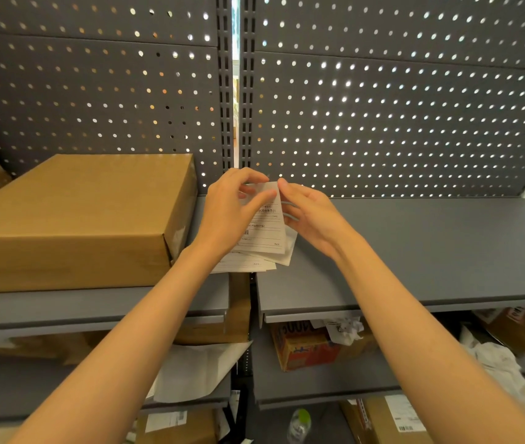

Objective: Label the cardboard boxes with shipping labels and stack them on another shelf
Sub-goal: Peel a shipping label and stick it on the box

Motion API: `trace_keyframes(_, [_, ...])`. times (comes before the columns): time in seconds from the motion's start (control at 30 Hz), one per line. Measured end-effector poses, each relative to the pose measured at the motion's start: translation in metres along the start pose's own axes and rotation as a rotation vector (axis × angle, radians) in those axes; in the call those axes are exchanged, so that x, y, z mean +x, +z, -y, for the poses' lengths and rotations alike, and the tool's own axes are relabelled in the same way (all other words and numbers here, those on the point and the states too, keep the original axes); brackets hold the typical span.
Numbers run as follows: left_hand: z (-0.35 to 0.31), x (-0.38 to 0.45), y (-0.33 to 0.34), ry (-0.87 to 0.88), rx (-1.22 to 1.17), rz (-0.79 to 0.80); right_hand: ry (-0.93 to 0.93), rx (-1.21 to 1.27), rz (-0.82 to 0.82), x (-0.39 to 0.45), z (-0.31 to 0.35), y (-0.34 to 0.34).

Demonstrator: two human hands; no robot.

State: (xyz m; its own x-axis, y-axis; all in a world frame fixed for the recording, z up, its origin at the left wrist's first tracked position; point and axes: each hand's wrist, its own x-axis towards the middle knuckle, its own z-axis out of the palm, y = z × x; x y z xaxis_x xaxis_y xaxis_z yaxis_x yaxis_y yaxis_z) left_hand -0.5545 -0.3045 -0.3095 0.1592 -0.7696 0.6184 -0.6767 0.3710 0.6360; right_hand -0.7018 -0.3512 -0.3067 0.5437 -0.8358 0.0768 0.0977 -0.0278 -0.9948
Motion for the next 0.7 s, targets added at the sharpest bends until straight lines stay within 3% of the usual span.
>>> trace_keyframes(0.4, [0.0018, -0.0018, -0.0037, 0.005, -0.075, 0.026, 0.051, 0.148, 0.044, 0.0034, -0.0012, 0.0002])
trace_keyframes(0.7, [0.0027, -0.0028, -0.0053, 0.005, -0.076, 0.027, -0.03, 0.0, -0.027, 0.0056, -0.0001, 0.0047])
